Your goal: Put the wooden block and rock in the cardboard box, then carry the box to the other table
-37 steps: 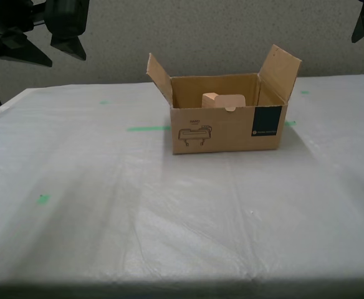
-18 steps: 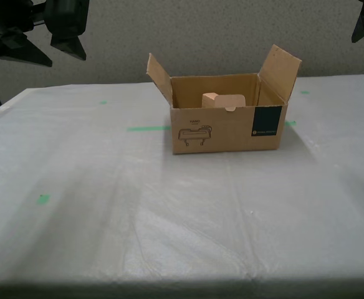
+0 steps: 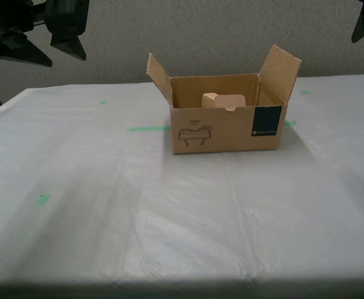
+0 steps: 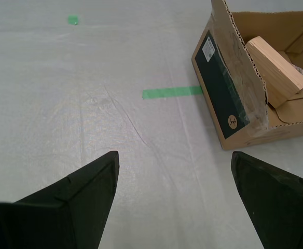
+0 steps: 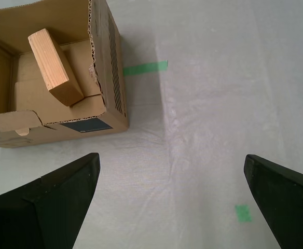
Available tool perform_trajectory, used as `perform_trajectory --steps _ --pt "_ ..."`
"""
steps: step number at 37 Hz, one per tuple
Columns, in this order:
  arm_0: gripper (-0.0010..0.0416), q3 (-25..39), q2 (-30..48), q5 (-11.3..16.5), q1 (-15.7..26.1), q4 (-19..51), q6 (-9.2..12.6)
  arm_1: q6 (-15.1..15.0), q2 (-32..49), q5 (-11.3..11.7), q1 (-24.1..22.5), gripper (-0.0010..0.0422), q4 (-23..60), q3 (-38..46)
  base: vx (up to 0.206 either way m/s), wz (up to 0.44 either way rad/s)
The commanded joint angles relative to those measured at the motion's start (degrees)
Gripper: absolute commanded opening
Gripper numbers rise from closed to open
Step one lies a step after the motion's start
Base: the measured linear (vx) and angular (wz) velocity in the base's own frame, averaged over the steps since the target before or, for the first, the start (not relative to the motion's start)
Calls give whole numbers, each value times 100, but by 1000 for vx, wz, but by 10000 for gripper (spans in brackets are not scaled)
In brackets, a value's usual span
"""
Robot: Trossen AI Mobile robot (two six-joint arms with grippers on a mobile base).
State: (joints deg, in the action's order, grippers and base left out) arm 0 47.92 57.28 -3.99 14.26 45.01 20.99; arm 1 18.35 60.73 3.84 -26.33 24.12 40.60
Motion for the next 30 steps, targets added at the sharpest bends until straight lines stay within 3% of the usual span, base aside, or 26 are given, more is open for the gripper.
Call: perform_trajectory --steps 1,30 --pt "388 2 -2 -37 4 -2 26 13 -2 26 0 293 -4 0 0 0" --pt "388 2 -2 -37 4 -2 26 13 -2 26 0 293 -2 0 0 0"
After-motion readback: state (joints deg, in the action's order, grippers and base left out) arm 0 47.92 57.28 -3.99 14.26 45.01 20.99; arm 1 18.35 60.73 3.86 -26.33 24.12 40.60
